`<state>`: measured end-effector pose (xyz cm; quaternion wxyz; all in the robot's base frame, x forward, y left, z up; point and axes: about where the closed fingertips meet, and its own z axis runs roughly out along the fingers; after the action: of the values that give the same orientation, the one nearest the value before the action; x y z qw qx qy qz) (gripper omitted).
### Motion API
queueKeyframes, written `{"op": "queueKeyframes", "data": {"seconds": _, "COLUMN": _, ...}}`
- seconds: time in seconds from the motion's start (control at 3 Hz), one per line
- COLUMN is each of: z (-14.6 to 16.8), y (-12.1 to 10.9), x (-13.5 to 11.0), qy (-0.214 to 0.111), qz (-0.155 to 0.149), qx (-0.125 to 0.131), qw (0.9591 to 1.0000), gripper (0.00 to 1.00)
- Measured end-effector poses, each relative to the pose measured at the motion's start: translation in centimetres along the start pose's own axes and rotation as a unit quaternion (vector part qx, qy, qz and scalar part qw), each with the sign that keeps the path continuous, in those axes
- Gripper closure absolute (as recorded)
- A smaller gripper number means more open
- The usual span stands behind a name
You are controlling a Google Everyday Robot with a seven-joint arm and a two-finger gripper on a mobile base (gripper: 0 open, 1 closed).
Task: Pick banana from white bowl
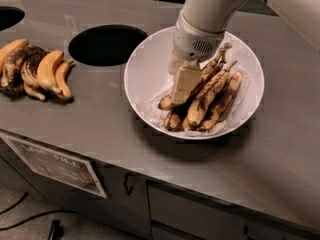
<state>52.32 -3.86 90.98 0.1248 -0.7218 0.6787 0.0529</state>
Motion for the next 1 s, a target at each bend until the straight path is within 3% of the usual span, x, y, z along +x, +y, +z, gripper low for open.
{"op": "queueKeyframes", "data": {"seconds": 1.0, "z": 1.75, "y": 0.00, "x": 0.91, "qy": -0.007, "qz": 0.009, "qx": -0.013, "qw": 0.9998, "gripper": 0.39}}
